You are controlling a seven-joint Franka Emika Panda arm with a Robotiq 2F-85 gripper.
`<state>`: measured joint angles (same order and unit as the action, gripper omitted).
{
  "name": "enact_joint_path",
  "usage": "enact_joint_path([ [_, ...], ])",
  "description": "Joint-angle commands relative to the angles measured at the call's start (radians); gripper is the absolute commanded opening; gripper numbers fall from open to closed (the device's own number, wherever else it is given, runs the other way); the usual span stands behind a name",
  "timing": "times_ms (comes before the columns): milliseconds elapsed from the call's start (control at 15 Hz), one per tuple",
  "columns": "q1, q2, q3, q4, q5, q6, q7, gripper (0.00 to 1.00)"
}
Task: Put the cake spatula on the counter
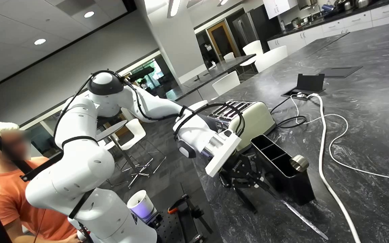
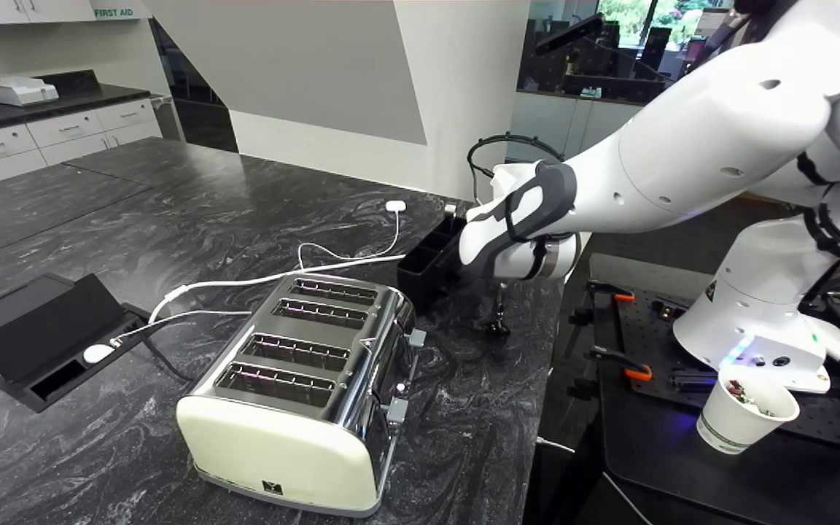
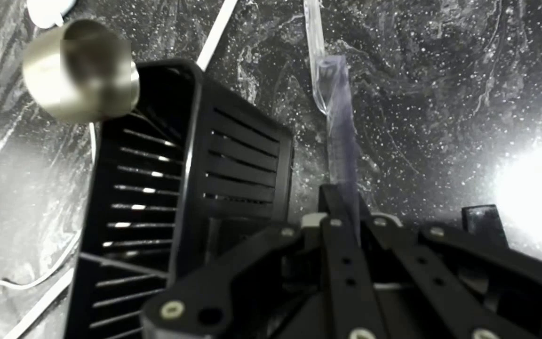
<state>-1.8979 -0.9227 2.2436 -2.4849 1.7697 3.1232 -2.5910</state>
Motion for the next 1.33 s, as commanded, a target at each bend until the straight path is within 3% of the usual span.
enact_joint_path([
  [0, -0.023, -0.029, 0.008, 0.001, 0.001, -0.039, -0.030, 0.01],
  [67, -0.023, -0.043, 0.013, -0.002, -0.020, -0.044, -0.007, 0.01],
  [133, -0.024, -0.050, 0.014, -0.001, -0.017, -0.049, -0.008, 0.10],
  [200, -0.026, -0.058, 0.018, 0.001, -0.018, -0.050, -0.008, 0.29],
  [467, -0.023, -0.080, 0.025, -0.004, -0.019, -0.028, -0.001, 0.58],
  [733, 0.015, -0.023, -0.025, -0.085, -0.036, 0.019, 0.028, 0.89],
  [867, 0.056, 0.029, -0.088, -0.157, -0.045, 0.020, 0.009, 1.00],
  [1000, 0.122, 0.068, -0.176, -0.231, -0.048, 0.030, -0.004, 1.00],
  [1200, 0.299, 0.133, -0.387, -0.339, -0.045, 0.029, -0.051, 1.00],
  [1267, 0.381, 0.134, -0.469, -0.378, -0.092, 0.015, -0.013, 1.00],
])
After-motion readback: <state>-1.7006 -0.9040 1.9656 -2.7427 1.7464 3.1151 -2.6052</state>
